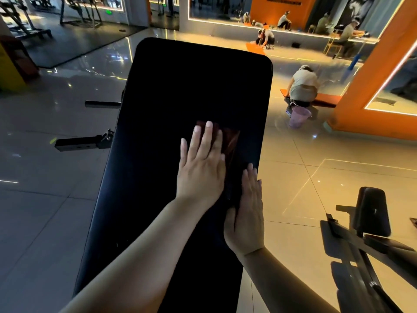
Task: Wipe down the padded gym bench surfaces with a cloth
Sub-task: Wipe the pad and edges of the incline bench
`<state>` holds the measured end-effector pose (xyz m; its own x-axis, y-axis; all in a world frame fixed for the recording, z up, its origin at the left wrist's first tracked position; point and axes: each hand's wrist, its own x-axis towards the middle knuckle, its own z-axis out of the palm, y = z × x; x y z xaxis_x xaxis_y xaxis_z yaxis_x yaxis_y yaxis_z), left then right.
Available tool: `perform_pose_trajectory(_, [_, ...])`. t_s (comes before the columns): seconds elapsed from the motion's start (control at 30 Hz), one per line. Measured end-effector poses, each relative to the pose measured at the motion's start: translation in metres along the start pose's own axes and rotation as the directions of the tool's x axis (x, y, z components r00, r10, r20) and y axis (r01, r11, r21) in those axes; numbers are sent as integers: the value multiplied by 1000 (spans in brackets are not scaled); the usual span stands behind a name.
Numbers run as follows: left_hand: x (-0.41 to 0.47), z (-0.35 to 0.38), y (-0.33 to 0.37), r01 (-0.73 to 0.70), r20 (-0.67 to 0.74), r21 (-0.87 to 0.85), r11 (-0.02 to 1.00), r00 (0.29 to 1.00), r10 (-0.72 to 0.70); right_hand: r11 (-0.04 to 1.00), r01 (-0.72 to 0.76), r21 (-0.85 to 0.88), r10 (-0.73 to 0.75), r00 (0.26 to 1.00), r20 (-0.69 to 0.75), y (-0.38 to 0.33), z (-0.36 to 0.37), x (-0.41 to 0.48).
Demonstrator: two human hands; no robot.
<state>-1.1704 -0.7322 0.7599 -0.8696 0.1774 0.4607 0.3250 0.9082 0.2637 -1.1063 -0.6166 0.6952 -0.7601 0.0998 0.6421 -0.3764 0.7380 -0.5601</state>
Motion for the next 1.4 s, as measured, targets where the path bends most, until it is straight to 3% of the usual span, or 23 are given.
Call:
perform_pose_trajectory(0.17, [-39,10,0,-263,60,99,960,964,258,999,-12,41,12,1000,1,-1,-1,-1])
perform_pose_trajectory(0.27, [-74,10,-29,-300,87,206,931,954,288,998,-10,57,8,999,35,1,-3,0])
perform_pose_trajectory(0.37, [-71,-2,-73,-120,63,276,954,992,107,1000,-2,-1,2,997,73,2,-2,1])
perform_pose_trajectory(0.43, [-58,-12,-80,89,24,150,985,995,-93,999,-19,-29,22,995,97,1,-3,0])
perform_pose_trajectory(0.5, [-58,-10,-57,151,29,38,988,988,-152,999,-26,-38,30,994,101,-1,-3,1])
perform_pose_trajectory(0.63, [-114,14,-14,-183,135,78,980,976,172,993,6,-115,10,990,139,-2,-8,-3])
perform_pose_trajectory(0.7, [-140,18,-27,-231,144,146,962,967,211,985,32,-168,1,981,195,-4,-10,-22])
perform_pose_trajectory(0.8, [-144,13,-50,-84,82,204,975,994,69,986,10,-165,33,966,256,-8,-12,-60])
perform_pose_trajectory(0.9, [-133,12,-29,200,45,17,980,979,-200,991,14,-132,27,950,310,-6,-18,-73])
perform_pose_trajectory(0.93, [-137,15,-15,213,60,-14,977,975,-212,993,22,-117,18,944,329,-4,-21,-76])
perform_pose_trajectory(1.1, [-190,37,-11,-204,134,156,966,974,184,1000,-22,-21,29,910,413,2,-38,-97])
perform_pose_trajectory(1.13, [-193,36,-25,-179,122,193,965,980,157,1000,-20,-19,27,905,424,3,-40,-99])
perform_pose_trajectory(1.2, [-188,28,-51,20,56,185,982,998,-31,999,-38,-34,49,894,446,1,-40,-99])
perform_pose_trajectory(1.3, [-165,20,-47,318,47,-17,948,947,-317,998,-63,-29,69,879,471,-3,-41,-98])
perform_pose_trajectory(1.33, [-159,20,-33,327,37,-49,944,945,-325,998,-63,-19,65,877,477,-4,-43,-97])
perform_pose_trajectory(1.4, [-158,26,-6,171,52,-26,985,984,-170,997,-77,7,65,880,471,-3,-46,-99])
